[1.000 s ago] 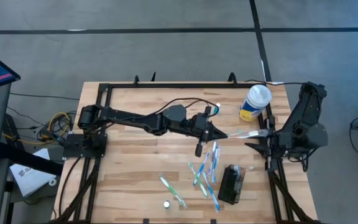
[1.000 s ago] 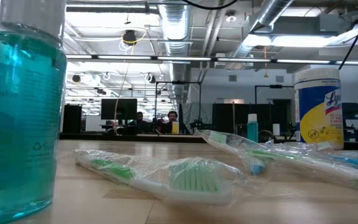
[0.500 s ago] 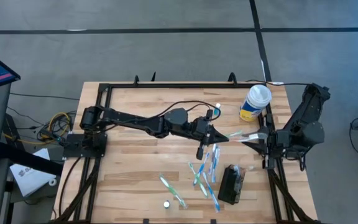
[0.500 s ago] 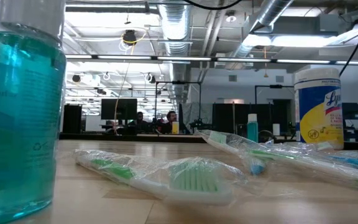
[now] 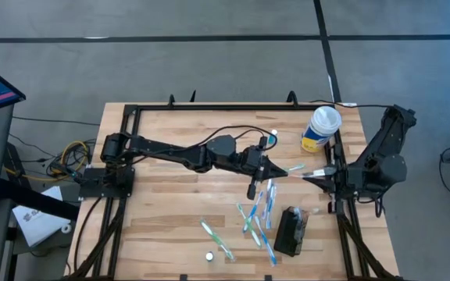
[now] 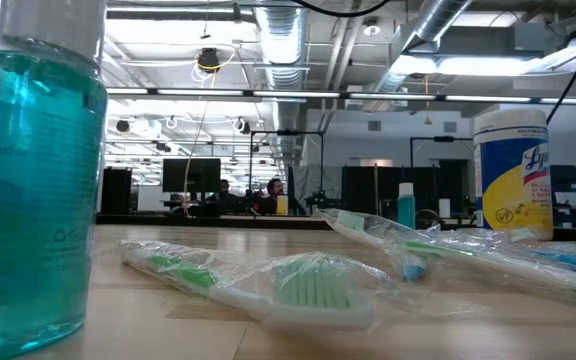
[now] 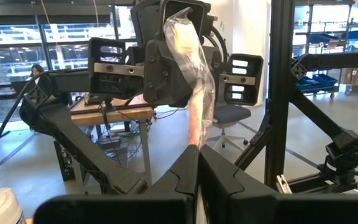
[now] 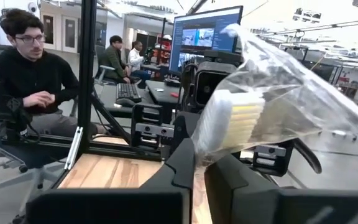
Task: Pick & Place toothbrushing station
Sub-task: Put the orange toothbrush into the black wire organizer
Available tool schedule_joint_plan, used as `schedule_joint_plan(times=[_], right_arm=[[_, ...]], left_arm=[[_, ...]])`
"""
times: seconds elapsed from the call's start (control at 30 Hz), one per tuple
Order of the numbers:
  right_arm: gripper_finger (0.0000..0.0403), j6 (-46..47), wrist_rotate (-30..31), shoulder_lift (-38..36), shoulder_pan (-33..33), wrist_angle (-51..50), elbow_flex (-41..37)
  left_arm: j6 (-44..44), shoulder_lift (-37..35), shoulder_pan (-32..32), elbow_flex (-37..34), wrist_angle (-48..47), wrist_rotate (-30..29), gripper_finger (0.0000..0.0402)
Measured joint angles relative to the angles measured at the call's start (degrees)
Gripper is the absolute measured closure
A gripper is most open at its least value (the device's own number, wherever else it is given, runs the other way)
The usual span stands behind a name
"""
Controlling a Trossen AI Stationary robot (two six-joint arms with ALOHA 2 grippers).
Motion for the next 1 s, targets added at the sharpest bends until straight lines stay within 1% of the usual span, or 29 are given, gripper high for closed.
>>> schedule_joint_plan(times=[0.17, 0.3, 0.5, 0.73, 0.83, 0.9, 1.0], right_arm=[[0.0396, 0.03, 0.11, 0.06, 0.0, -0.06, 0.0], [0.0398, 0.3, 0.18, 0.06, 0.0, -0.12, 0.0], [0.0398, 3.04, 0.4, 0.04, 0.0, -1.77, 0.0], [0.0398, 7.41, 0.39, 0.04, 0.0, -5.28, 0.0], [0.0398, 7.87, 0.39, 0.04, -0.02, -5.29, 0.0], [0.0398, 8.54, 0.4, 0.04, -0.15, -5.58, 0.0], [0.0398, 8.86, 0.39, 0.04, -0.15, -5.9, 0.0]], left_arm=[[-0.17, 0.0, 0.0, 0.0, -0.31, -0.02, 0.0394], [-0.17, -0.02, 0.0, 0.0, -0.65, -0.02, 0.038], [-0.16, -0.03, 0.62, 0.0, -4.18, 0.02, 0.0335], [-0.84, -0.04, 0.61, 0.0, -5.16, 0.04, 0.0278], [-3.36, -0.09, 0.59, 0.0, -5.76, 0.56, 0.0262], [-4.77, -0.09, 0.59, 0.0, -6.18, 2.23, 0.0255], [-4.71, -0.09, 0.49, 0.04, -6.34, 2.64, 0.0249]])
